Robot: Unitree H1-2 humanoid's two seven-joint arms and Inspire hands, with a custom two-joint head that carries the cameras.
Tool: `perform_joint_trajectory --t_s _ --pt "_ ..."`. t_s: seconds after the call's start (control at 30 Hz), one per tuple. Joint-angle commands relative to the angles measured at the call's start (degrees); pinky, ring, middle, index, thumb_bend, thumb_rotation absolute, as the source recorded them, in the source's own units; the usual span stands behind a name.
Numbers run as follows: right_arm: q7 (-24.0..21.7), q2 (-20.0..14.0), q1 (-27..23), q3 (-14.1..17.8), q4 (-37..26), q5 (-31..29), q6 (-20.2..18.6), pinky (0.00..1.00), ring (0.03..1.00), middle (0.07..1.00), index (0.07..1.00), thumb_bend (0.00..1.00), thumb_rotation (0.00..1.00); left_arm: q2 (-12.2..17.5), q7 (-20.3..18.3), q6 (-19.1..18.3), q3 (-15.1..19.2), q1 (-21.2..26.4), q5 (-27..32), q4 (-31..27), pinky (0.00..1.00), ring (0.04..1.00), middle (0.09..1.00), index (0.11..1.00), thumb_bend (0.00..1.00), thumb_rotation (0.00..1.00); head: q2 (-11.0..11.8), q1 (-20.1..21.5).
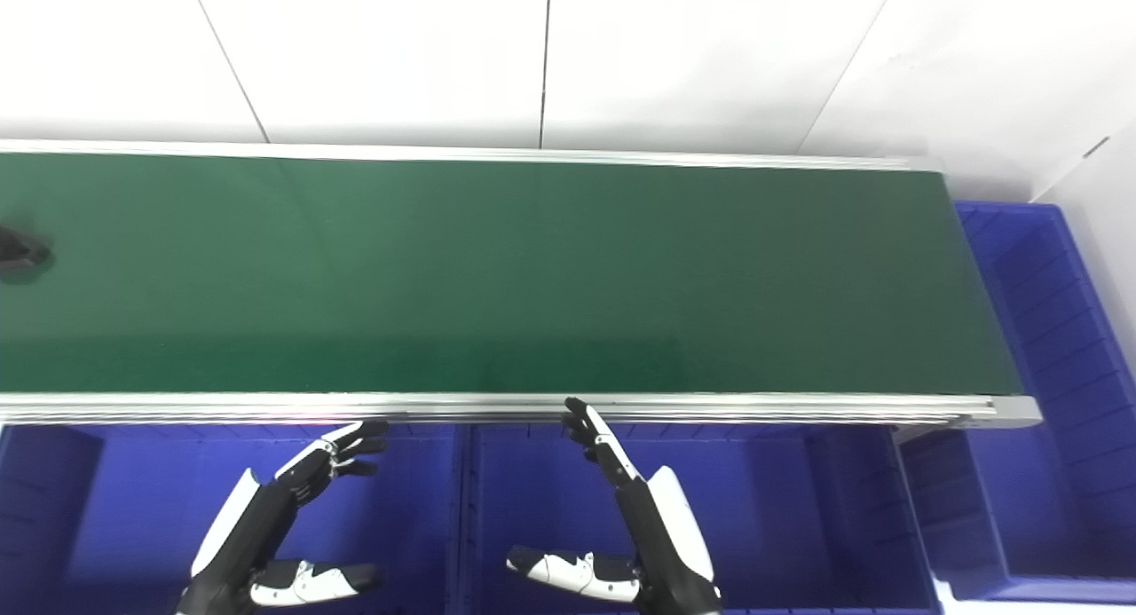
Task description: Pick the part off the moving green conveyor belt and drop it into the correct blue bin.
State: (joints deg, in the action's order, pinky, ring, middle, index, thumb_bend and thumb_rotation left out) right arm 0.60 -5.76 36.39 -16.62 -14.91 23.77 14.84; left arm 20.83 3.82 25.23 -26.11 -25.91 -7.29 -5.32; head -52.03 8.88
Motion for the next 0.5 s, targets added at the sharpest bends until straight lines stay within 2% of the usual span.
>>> perform_joint_trajectory --t_s 0.0,0.47 --pt "-0.2 0.4 0.4 -0.2 -1.9 -0.1 -0.4 0.86 0.893 0.91 0.962 0.76 0.44 0.4 0.2 1.7 0.4 -0.2 0.0 -1.7 0.72 0.811 0.869 0.821 0.79 0.49 0.0 0.0" --pt "0.0 0.4 0.4 -0.2 -1.8 0.1 -0.3 0.86 0.893 0.904 0.962 0.77 0.45 0.6 0.4 1.7 0.3 -0.1 0.3 -1.5 0.73 0.812 0.867 0.822 0.79 0.49 0.1 0.1"
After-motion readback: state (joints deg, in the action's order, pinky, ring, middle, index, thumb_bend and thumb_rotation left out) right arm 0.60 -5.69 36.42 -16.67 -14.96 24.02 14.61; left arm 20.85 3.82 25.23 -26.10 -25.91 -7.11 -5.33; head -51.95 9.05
